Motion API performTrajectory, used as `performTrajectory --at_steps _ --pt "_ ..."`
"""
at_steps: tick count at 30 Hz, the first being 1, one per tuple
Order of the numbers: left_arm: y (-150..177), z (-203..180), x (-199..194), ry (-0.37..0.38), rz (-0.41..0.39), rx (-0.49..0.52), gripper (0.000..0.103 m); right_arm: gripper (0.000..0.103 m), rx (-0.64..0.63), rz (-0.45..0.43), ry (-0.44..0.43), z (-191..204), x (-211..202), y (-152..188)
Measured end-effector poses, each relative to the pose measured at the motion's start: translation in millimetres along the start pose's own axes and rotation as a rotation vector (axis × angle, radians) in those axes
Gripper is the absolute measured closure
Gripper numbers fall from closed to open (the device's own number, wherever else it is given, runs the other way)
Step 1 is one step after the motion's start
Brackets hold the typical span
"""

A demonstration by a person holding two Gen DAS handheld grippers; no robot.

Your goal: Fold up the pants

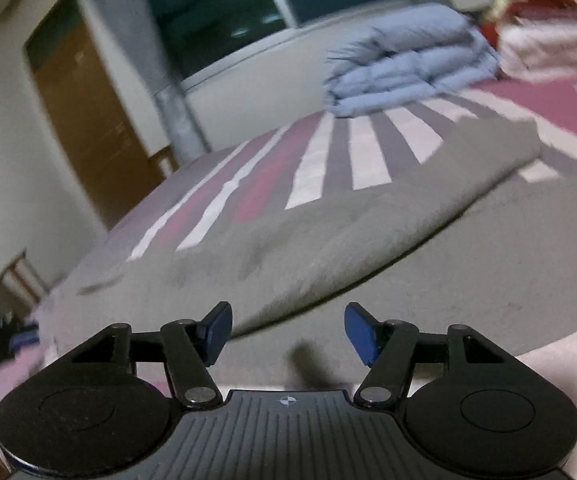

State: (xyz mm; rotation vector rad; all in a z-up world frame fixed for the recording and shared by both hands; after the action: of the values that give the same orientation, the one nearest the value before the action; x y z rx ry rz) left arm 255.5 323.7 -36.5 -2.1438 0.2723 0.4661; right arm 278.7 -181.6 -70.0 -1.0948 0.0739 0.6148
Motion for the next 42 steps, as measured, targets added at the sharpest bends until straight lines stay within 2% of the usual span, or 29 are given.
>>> performTrajectory --at_steps 3,10,11,12,14,15,19,22,24,28,30,32,34,35,36,37,38,42 --pt "8.0 7.3 7.7 -0.023 0.021 -0.006 0.076 0.04 0.078 0.015 0.004 -7.9 10.5 -4.1" --pt "4.8 19.7 18.1 0.01 0.029 -0.097 0.076 0.041 0.308 0.083 0.03 -37.4 52.0 -10.1" --pt "3.6 20.4 22.1 0.006 0.042 -0.103 0.076 0.045 0.322 0.096 0.029 -38.5 58.1 -11.7" --pt "3.4 21.4 25.9 0.0 0.056 -0.111 0.076 0.058 0.32 0.111 0.038 -38.5 64.9 -15.1" --pt "4.5 22.8 32.1 -0.024 0.084 -0.117 0.077 0.078 0.312 0.13 0.052 -38.3 74.2 -17.0" --pt "4.8 21.7 34.6 -0.032 0.088 -0.11 0.078 0.083 0.302 0.135 0.06 -35.9 75.3 -16.9" --pt "1.1 13.9 32.6 -0.025 0.058 -0.084 0.08 0.088 0.278 0.123 0.028 -31.3 71.2 -20.8" --pt "-5.6 10.2 16.4 0.041 0.011 -0.096 0.081 0.089 0.258 0.066 -0.039 -21.1 44.5 -35.3" --pt "-5.8 7.9 5.2 0.047 -0.003 -0.068 0.082 0.089 0.23 0.038 -0.073 -14.6 22.7 -40.0" --pt "6.3 19.1 -0.2 0.002 0.025 -0.052 0.085 0.089 0.215 0.09 -0.052 -19.9 10.7 -14.4" --pt "15.0 32.8 7.2 -0.003 0.051 -0.117 0.082 0.089 0.208 0.169 0.008 -32.1 24.5 14.1" --pt "14.8 34.0 6.2 -0.005 0.039 -0.144 0.082 0.089 0.247 0.167 -0.001 -40.4 28.0 24.7" --pt "12.9 26.8 4.7 -0.003 0.046 -0.122 0.085 0.089 0.254 0.159 0.005 -40.4 24.5 21.7" --pt "12.5 24.5 5.3 -0.004 0.055 -0.114 0.079 0.089 0.242 0.153 0.003 -38.4 21.6 20.2" --pt "13.1 23.4 7.2 -0.018 0.064 -0.104 0.066 0.085 0.229 0.145 -0.005 -37.6 18.0 19.7" --pt "13.2 22.9 8.5 -0.033 0.06 -0.098 0.063 0.076 0.227 0.142 -0.006 -36.2 17.9 17.3" --pt "12.6 22.9 9.6 -0.041 0.056 -0.101 0.059 0.074 0.235 0.137 -0.004 -39.3 14.6 18.0" --pt "12.4 17.8 17.1 -0.05 0.054 -0.09 0.057 0.074 0.276 0.138 -0.008 -44.9 16.4 16.0"
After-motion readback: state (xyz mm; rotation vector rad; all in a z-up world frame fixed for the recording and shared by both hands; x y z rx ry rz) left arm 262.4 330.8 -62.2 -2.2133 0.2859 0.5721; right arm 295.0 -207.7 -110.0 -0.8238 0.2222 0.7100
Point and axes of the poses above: each gripper's, at about its wrist camera, not at the fingertips, and x roughly the way its jaws point, z to its left, y to its underside, the point moved 2 cm from there along x, roughly the way its jaws point, and after that the axes turned 8 degrees about -z, right-handed, at the moved point
